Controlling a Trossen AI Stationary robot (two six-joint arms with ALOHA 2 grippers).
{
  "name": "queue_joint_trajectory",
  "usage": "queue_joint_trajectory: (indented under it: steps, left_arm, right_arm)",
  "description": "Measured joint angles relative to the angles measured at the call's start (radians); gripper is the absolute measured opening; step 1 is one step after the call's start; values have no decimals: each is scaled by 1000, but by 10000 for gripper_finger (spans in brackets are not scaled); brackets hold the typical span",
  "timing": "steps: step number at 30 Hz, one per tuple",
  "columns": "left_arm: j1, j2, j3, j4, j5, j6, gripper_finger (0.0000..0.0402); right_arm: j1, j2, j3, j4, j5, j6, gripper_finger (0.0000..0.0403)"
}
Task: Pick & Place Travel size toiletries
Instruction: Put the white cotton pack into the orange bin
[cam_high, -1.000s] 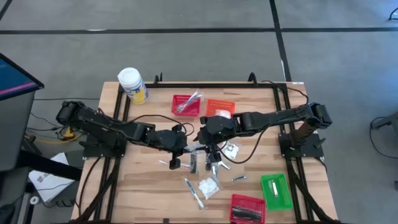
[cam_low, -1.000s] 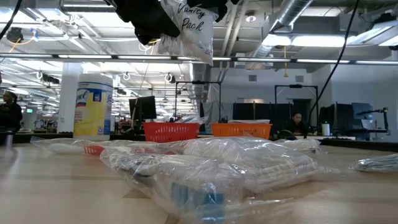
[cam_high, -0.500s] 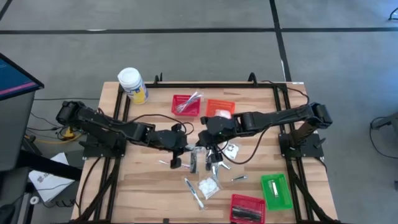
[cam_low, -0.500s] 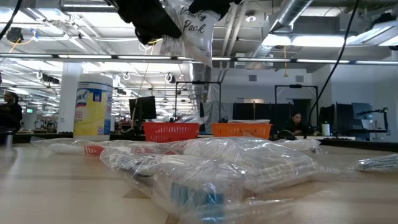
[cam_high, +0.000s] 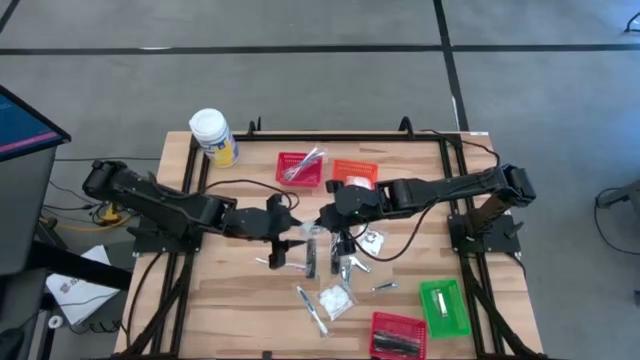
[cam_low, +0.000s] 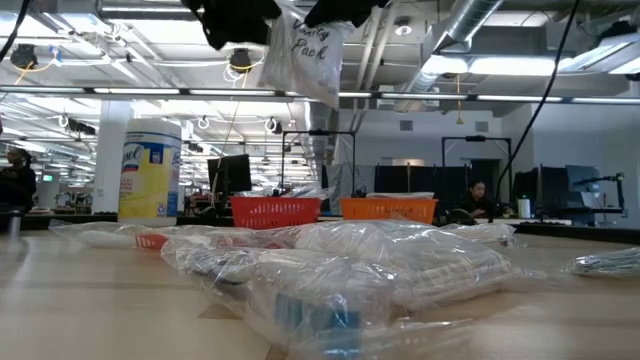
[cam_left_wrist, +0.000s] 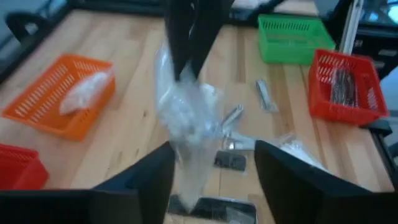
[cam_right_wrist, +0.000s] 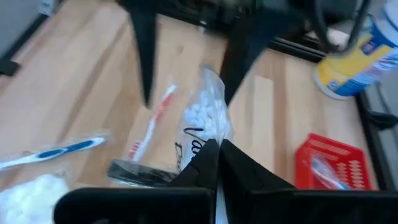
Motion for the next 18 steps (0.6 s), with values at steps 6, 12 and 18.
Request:
queue_joint_trajectory:
  steps: [6,12,18]
  left_arm:
    - [-46,-72,-1,-11,-81,-1,266]
    - [-68,-116,-43,-10,-132,-2,267]
    - [-65,-134,-65,-3,-158,-4,258]
  right_arm:
    - [-7,1,0,-23,107,-8,1]
    - [-65,1,-1,-95,184,-18,0]
    - [-169,-36,-70,-73,163,-2,0]
